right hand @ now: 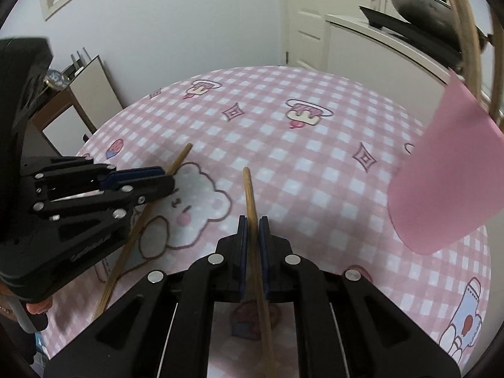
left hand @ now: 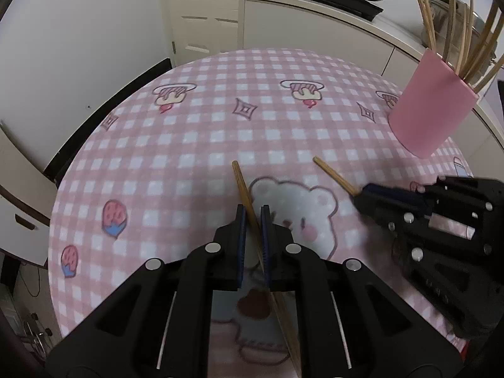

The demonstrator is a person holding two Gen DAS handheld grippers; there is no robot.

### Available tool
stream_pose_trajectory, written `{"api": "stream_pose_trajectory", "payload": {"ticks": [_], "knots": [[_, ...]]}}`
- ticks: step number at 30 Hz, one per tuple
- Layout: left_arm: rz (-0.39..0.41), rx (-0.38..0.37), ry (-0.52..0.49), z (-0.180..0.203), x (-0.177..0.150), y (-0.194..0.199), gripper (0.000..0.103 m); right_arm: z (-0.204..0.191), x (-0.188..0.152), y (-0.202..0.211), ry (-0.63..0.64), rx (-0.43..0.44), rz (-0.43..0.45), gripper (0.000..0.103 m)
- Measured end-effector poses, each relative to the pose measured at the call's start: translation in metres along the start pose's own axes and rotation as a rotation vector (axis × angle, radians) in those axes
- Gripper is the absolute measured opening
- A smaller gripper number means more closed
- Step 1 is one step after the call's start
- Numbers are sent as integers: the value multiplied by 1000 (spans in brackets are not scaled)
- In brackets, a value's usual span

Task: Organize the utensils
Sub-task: 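Close the left gripper on a chopstick while the right gripper grasps another, then lift both held chopsticks upright and carry them toward the pink cup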

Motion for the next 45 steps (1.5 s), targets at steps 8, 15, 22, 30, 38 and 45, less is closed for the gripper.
{"api": "stream_pose_trajectory", "payload": {"ticks": [8, 15, 22, 30, 38, 45], "knots": [[-27, -3, 31, -4, 7, -6, 10, -4, 13, -16, 38, -40, -38, 7], [-33, 10, 27, -1, 11, -12, 10, -2, 17, -19, 67, -68, -60, 14], [-35, 16, 24, -1, 12, -12, 11, -4, 16, -18, 97, -67, -82, 17], [5, 23, -6, 4, 10, -13, 9, -6, 17, -20, 116, -47, -85, 4], [120, -34, 26, 6, 22, 31, 7, -11, 29, 23, 85, -13, 50, 4], [278, -99, 52, 6, 36, 102, 6, -18, 46, 89, 77, 6, 228, 4]]}}
Point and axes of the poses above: each gripper's, at about its wrist camera, not at the fingertips, and y roughly against the way its jaws point, z to its right, x to its top, the point moved 1 cm from there along -y, roughly the way its jaws point, and after that the axes turned 9 degrees about z, right-handed, at the moved point
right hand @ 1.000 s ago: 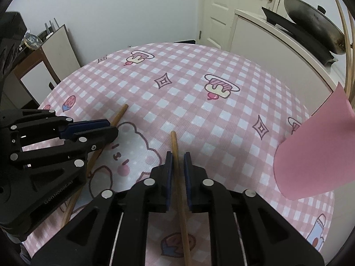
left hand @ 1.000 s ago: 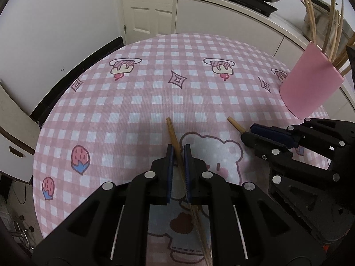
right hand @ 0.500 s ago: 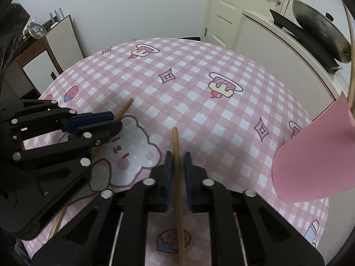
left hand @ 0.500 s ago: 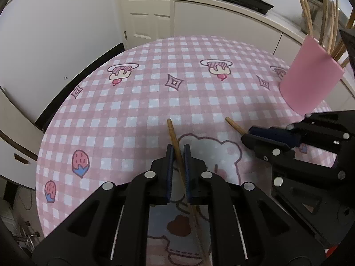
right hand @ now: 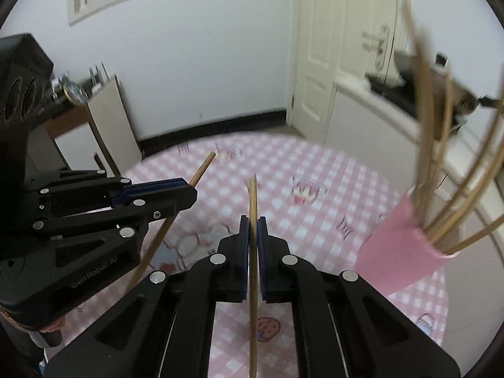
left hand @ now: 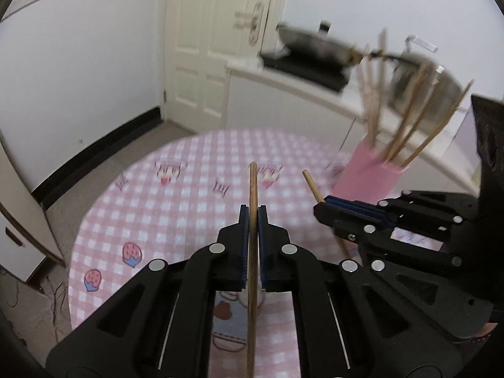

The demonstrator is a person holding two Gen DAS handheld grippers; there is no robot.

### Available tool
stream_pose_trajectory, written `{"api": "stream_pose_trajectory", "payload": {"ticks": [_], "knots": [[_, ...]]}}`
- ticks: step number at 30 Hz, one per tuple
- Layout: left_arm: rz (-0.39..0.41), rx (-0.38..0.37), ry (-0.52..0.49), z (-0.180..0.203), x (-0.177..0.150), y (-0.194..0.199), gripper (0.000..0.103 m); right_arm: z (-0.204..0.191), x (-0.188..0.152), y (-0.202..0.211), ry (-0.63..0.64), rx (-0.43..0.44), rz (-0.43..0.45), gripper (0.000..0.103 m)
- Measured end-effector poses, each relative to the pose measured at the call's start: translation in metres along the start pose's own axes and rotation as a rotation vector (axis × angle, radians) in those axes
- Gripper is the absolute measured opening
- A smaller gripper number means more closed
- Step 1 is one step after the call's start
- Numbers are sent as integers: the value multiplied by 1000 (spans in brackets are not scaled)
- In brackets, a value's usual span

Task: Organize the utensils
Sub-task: 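Lift both held chopsticks upright and carry them toward the pink cup, then lower both chopsticks into the pink cup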

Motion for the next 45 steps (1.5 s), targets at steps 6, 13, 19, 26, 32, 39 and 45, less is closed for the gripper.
{"api": "stream_pose_trajectory", "payload": {"ticks": [6, 13, 19, 26, 32, 39, 45], "knots": [[135, -58, 5, 16, 18, 52, 6, -4, 15, 47, 12, -20, 115, 4], [229, -105, -9, 39, 24, 88, 6, 1, 20, 84, 15, -58, 192, 4], [284, -124, -22, 49, 17, 108, 6, 5, 6, 107, 22, -102, 254, 4], [284, -142, -28, 59, 16, 106, 6, 19, -4, 117, -5, -121, 305, 4], [319, -185, -34, 76, 25, 107, 6, 33, 2, 133, -32, -165, 381, 4], [399, -238, -53, 107, 51, 110, 6, 51, 16, 155, -46, -224, 471, 4], [497, -245, -79, 137, 75, 111, 6, 68, 29, 170, -48, -288, 573, 4]]}}
Point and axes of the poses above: each gripper's, at about its wrist camera, not at the fingertips, and y roughly against the way its jaws point, z to its right, x to its top, the point moved 1 cm from there along -y, roughly the way its jaws point, and after that the axes turned 9 degrees about z, right-handed, at the moved point
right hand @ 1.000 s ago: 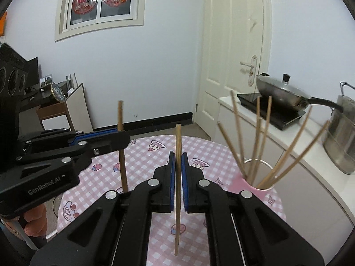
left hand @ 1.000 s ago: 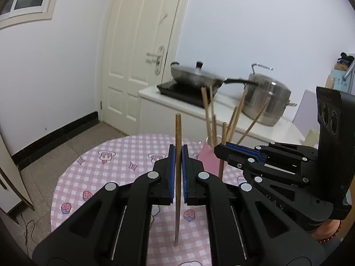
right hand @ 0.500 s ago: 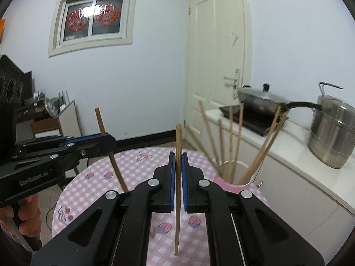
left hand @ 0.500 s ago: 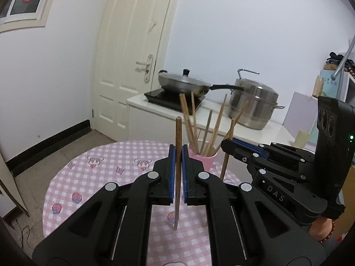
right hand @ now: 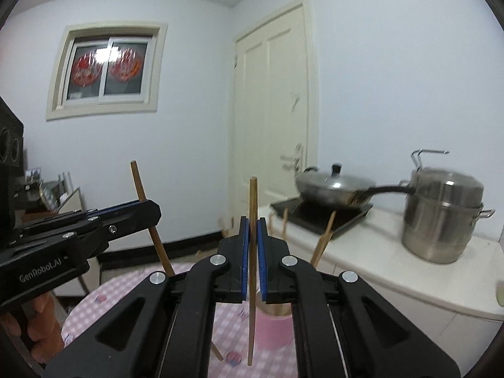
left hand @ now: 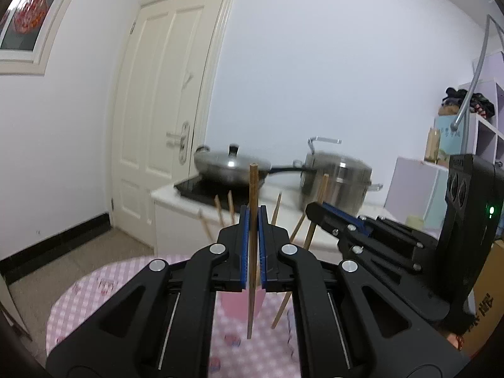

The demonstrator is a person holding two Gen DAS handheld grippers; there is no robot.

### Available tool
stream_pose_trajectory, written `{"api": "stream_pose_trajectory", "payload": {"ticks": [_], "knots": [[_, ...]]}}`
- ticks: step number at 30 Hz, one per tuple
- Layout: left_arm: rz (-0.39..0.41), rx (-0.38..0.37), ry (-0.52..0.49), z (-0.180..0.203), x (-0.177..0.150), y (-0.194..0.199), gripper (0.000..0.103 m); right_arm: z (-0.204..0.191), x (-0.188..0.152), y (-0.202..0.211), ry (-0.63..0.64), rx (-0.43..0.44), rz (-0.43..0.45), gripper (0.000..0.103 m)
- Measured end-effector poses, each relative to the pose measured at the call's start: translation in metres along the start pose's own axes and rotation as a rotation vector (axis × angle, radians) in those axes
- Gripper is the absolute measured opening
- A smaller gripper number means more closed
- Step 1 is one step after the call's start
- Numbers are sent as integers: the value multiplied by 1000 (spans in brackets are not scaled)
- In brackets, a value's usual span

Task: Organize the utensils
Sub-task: 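Lower both chopsticks into the pink cup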

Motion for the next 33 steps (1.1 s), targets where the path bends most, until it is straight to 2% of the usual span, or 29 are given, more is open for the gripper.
{"api": "stream_pose_trajectory", "payload": {"ticks": [8, 14, 25, 33], "knots": [[100, -4, -13, 21, 9, -29, 6, 16, 5, -9, 2, -56, 110, 4], [162, 20, -2, 22, 8, -45, 5, 27, -1, -22, -5, -72, 140, 4], [214, 47, 17, 16, 3, -72, 6, 35, -16, -38, -23, -65, 130, 4], [233, 70, -11, 17, -9, -84, 6, 39, -24, -44, -39, -59, 107, 4]]}}
Point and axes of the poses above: each gripper's, at about its wrist camera, not at the fingertips, and y roughly against the way its jaws point, z to its right, x to its top, the point moved 1 cm from there along -y, roughly the way its jaws point, and after that the axes turned 9 degrees about z, right-handed, at the moved point
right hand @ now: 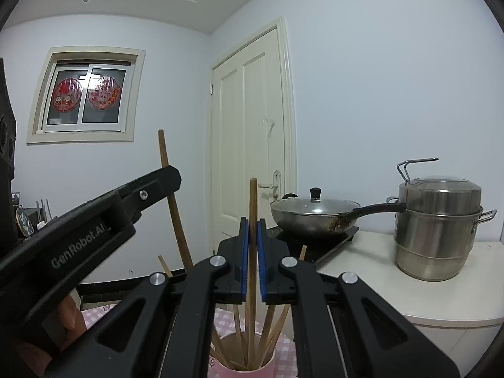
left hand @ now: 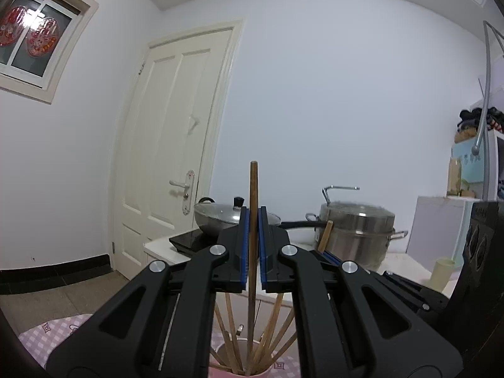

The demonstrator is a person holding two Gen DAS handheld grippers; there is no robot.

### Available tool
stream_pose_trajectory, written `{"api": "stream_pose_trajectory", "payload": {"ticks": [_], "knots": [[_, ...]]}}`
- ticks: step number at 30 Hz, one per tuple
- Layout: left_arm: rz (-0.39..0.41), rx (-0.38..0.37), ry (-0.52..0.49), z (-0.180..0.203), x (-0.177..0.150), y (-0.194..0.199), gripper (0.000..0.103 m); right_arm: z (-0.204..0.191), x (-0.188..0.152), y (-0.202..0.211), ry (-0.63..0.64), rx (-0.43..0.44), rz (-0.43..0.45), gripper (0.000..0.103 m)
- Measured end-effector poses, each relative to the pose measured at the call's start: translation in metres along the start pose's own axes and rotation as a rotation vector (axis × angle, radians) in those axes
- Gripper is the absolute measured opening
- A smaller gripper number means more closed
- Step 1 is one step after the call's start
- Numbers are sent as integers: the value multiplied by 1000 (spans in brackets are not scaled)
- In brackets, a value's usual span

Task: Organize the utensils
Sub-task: 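Lower both chopsticks into the pink cup, then open both grippers and withdraw them from the cup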

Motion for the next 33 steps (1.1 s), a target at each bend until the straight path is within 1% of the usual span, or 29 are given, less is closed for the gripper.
{"api": "stream_pose_trajectory", "payload": {"ticks": [5, 14, 17, 21, 25, 33], "knots": [[-22, -1, -16, 1, -15, -3, 6, -1, -7, -2, 0, 4, -17, 4], [-59, -7, -17, -7, -31, 1, 6, 4, -21, -2, -3, -6, -54, 4], [-80, -8, -8, -10, -35, 1, 6, 7, -23, -1, -6, -8, -67, 4], [-127, -18, 28, -19, -42, 0, 6, 6, -29, -2, 2, -5, -89, 4], [-158, -21, 55, -25, -48, 2, 6, 5, -35, -1, 7, -5, -109, 4], [-193, -29, 45, -25, -52, 5, 6, 6, -47, -2, 6, -16, -152, 5]]}}
Point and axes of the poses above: each gripper's, at about its wrist camera, not at the fingertips, and y roughly against the way its jaws point, z to its right, x to its top, the point moved 1 cm from there along -y, roughly the way its jaws point, and after that the axes turned 9 degrees about z, right-handed, at the moved point
